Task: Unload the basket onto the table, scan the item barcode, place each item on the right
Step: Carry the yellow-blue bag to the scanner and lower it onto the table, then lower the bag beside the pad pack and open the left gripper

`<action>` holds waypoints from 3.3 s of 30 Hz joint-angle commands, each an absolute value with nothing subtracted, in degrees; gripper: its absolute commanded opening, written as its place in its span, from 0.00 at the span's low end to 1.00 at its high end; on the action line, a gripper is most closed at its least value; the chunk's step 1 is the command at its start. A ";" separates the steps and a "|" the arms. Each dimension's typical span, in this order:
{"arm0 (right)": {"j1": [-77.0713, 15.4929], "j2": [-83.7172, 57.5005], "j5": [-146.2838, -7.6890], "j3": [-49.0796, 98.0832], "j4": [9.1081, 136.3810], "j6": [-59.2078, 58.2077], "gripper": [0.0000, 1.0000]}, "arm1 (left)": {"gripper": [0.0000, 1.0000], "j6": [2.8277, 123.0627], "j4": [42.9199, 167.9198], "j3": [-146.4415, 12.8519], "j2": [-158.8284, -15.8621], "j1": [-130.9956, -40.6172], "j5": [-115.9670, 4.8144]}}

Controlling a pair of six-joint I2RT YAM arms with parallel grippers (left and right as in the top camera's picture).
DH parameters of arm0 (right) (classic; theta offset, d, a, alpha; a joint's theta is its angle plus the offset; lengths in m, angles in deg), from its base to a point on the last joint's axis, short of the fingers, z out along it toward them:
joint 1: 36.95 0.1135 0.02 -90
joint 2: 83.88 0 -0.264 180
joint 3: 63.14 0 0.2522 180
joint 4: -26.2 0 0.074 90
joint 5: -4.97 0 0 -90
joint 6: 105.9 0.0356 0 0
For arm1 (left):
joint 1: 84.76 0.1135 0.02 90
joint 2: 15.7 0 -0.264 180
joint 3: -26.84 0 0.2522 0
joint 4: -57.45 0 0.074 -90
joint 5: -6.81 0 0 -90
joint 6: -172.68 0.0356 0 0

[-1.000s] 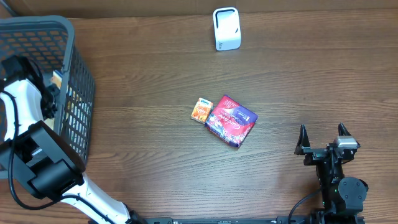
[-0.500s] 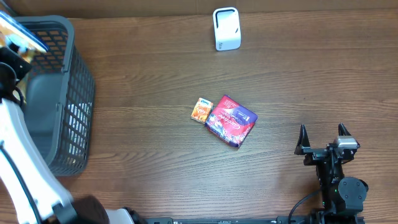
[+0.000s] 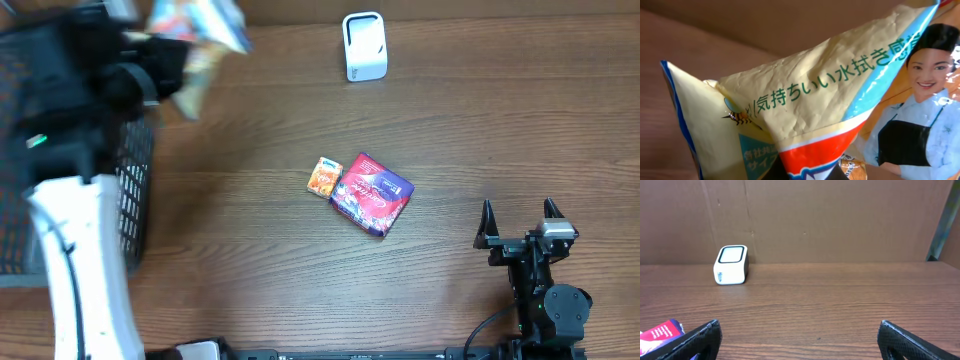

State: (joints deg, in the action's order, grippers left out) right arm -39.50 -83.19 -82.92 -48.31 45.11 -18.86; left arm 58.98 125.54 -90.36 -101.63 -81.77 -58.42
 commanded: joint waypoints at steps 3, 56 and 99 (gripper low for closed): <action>-39.54 -83.72 -83.29 -48.90 44.76 -18.75 1.00 | 0.04 58.24 128.91 -91.17 -109.28 -94.17 -63.97; -39.54 -83.72 -83.29 -48.88 44.76 -18.75 1.00 | 0.04 37.43 138.98 -89.22 -139.18 -105.55 -90.20; -39.54 -83.72 -83.29 -48.90 44.73 -18.75 1.00 | 0.15 48.71 137.71 -92.00 -138.55 -106.69 -66.48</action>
